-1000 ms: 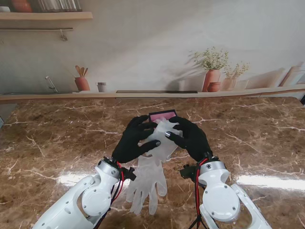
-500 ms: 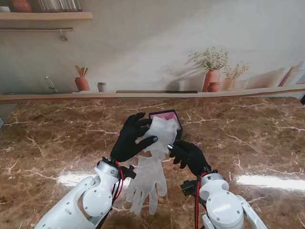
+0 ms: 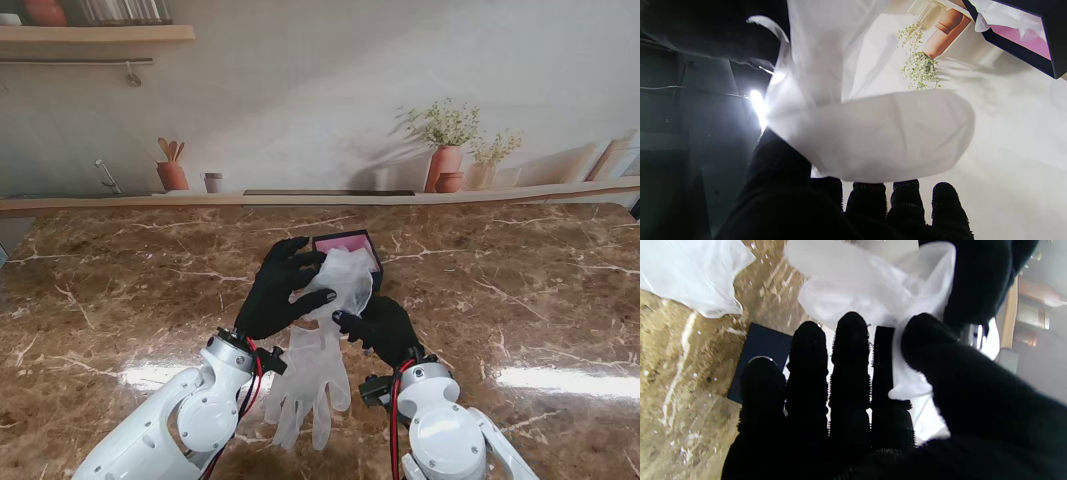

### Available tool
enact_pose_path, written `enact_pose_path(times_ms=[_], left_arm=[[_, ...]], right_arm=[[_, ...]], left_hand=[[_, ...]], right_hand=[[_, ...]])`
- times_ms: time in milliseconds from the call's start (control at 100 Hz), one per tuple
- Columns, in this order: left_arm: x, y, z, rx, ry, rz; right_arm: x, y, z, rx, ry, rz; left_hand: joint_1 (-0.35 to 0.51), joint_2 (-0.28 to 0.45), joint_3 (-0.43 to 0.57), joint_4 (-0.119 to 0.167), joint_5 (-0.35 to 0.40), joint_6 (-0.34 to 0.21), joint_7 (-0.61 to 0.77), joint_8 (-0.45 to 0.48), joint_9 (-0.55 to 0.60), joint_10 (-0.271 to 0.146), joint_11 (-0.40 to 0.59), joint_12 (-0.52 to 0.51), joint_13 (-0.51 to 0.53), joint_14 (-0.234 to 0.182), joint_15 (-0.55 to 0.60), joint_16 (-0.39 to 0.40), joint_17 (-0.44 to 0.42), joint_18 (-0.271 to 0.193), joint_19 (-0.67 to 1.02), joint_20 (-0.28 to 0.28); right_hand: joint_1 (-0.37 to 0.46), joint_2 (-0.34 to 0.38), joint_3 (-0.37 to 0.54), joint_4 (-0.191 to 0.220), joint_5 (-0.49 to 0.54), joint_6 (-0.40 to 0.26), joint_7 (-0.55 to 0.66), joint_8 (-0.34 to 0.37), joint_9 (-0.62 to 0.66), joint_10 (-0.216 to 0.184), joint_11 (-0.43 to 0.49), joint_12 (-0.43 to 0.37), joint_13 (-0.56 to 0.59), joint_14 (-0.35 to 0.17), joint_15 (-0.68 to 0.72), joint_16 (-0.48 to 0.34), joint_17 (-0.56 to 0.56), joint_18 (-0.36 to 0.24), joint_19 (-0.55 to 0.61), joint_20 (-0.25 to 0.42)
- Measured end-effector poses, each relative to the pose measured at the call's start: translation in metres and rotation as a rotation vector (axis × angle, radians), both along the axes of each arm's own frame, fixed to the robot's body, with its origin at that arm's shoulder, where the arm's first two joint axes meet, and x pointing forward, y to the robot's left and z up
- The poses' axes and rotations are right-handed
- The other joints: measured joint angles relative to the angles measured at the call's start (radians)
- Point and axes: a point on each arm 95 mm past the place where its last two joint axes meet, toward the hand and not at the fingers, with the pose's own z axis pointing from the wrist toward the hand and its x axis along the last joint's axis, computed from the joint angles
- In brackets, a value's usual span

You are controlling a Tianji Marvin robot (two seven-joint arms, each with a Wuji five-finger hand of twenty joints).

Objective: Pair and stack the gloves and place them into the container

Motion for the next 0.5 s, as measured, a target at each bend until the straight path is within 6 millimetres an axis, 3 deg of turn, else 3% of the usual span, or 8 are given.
enact_pose_path(times_ms=[90,190,300,360,390,430,500], left_arm=[[0.000,0.002,-0.001,0.011,-0.002,0.003],[0.001,0.005,-0.002,0.019,0.005,0.006],[0.000,0.008,-0.003,0.034,0.005,0.005],[0.000,0.008,-0.004,0.034,0.005,0.003],[0.000,0.008,-0.004,0.035,0.004,0.003],[0.000,0.008,-0.004,0.040,0.001,0.003],[-0.001,0.008,-0.004,0.048,-0.007,0.003]], right_arm=[[0.001,0.000,0.005,-0.040,-0.066,-0.006],[0.004,-0.003,0.012,-0.167,-0.235,0.020],[0.009,-0.008,0.015,-0.234,-0.363,0.041],[0.013,-0.011,0.017,-0.222,-0.368,0.043],[0.014,-0.013,0.017,-0.198,-0.354,0.045],[0.016,-0.015,0.018,-0.156,-0.331,0.051],[0.017,-0.015,0.020,-0.129,-0.319,0.059]], left_hand=[[-0.001,0.000,0.000,0.010,0.000,-0.001,0.000,-0.053,0.000,0.000,0.000,0.000,0.000,0.000,0.000,0.000,0.000,0.000,0.000,-0.001],[-0.003,-0.033,0.002,0.020,0.000,-0.012,0.000,-0.163,0.000,0.000,0.000,-0.015,0.000,0.000,0.000,0.000,0.000,0.000,0.000,0.001],[-0.004,-0.041,0.002,0.020,0.000,-0.025,0.000,-0.212,0.000,0.000,0.000,-0.023,0.000,0.000,0.000,0.000,0.000,0.000,0.000,0.025],[-0.005,-0.046,0.008,0.020,0.000,-0.026,0.000,-0.226,0.000,0.000,0.000,-0.025,0.000,0.000,0.000,0.000,0.000,0.000,0.000,0.036],[-0.057,-0.076,0.106,0.020,0.000,-0.027,0.001,-0.230,0.000,0.000,0.000,-0.025,0.000,0.000,0.000,0.000,0.000,0.001,0.000,0.046],[-0.079,-0.095,0.162,0.020,0.000,-0.027,0.012,-0.224,0.000,0.000,0.000,-0.025,0.000,0.000,0.000,0.000,0.000,0.002,0.000,0.049],[-0.097,-0.105,0.196,0.020,0.000,-0.027,0.015,-0.222,0.000,0.000,0.000,-0.025,0.000,0.000,0.000,0.000,0.000,0.002,0.000,0.049]], right_hand=[[-0.008,0.016,0.044,-0.021,0.000,-0.001,0.022,0.030,0.001,0.000,0.000,0.016,0.000,0.000,0.011,0.002,0.000,0.000,0.012,0.000],[-0.010,0.016,0.061,-0.028,0.010,-0.002,0.021,0.132,0.008,0.000,0.001,0.033,0.000,0.000,0.024,0.013,-0.001,0.008,0.023,0.000],[-0.021,-0.002,0.083,-0.029,0.037,-0.002,0.007,0.143,0.026,0.000,-0.001,0.039,0.000,0.000,0.024,0.013,0.007,0.012,0.024,0.000],[-0.030,-0.008,0.091,-0.029,0.046,-0.002,0.006,0.077,0.027,0.001,-0.032,0.026,0.000,0.006,0.010,0.013,0.008,0.013,0.024,0.000],[-0.042,0.003,0.086,-0.028,0.046,0.000,0.006,0.009,0.027,0.003,-0.044,-0.006,0.000,0.011,-0.005,0.013,0.008,0.021,0.024,0.000],[-0.111,0.043,0.065,-0.028,0.052,0.017,-0.032,-0.049,0.024,0.014,-0.072,-0.053,0.000,0.014,-0.026,0.013,0.008,0.025,0.024,0.000],[-0.186,0.077,0.039,-0.025,0.058,0.053,-0.175,-0.053,0.022,0.019,-0.091,-0.095,0.000,0.021,-0.046,0.013,0.007,0.026,0.024,0.000]])
